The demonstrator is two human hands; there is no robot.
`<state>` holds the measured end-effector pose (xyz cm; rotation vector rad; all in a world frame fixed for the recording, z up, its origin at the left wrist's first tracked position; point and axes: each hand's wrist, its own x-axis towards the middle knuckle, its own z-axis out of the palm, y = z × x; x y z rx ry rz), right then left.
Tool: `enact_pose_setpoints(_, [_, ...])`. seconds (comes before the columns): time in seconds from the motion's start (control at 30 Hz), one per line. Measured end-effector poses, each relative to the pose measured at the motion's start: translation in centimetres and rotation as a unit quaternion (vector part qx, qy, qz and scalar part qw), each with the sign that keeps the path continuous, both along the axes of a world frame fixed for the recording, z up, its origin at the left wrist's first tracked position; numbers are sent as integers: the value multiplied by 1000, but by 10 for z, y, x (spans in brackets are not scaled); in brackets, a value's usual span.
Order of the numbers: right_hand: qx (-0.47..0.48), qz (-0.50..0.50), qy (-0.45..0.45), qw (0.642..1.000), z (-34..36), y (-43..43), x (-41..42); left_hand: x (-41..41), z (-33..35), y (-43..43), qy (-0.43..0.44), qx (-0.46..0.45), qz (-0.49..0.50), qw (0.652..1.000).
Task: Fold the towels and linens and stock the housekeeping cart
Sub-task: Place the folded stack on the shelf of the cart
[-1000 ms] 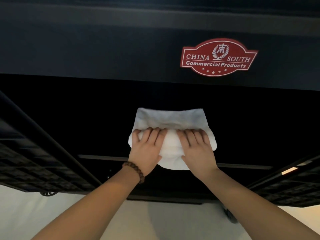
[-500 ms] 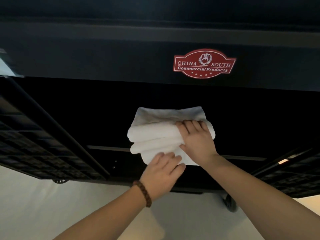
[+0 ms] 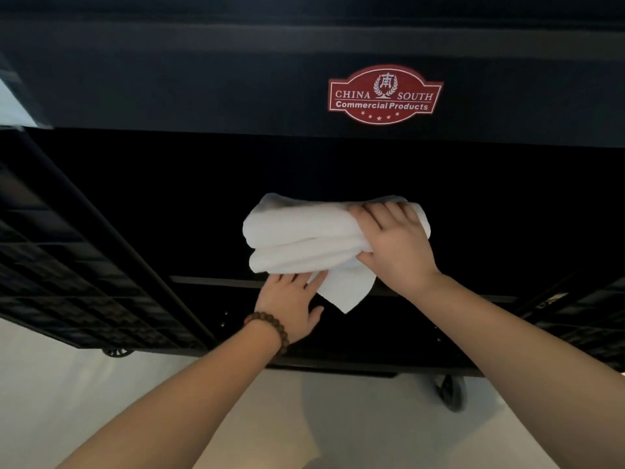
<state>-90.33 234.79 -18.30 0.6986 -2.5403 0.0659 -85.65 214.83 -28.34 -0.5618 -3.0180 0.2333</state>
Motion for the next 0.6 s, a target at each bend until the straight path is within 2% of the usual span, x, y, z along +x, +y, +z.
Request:
enact_pose_setpoints(0.13, [-33,-3,61,998,7,2,-9,-24,17,-3,60,41,14,997])
enact_pose_setpoints(0.23, [-28,5,92,995,-3,1,-13,-27,10,0,67,71,18,995])
enact_pose_setpoints(0.47, [-5,-26,32,999,-39,-9,-14,7,-42,24,64,161,9,985])
enact_pose_setpoints(0.53, [5,-46,22,999,-39,-13,-14,25,-52,34,110,172,-46,978])
enact_pose_setpoints(0.6, [8,-52,13,999,-36,-16,-16,30,-55,39,215,174,-118,954])
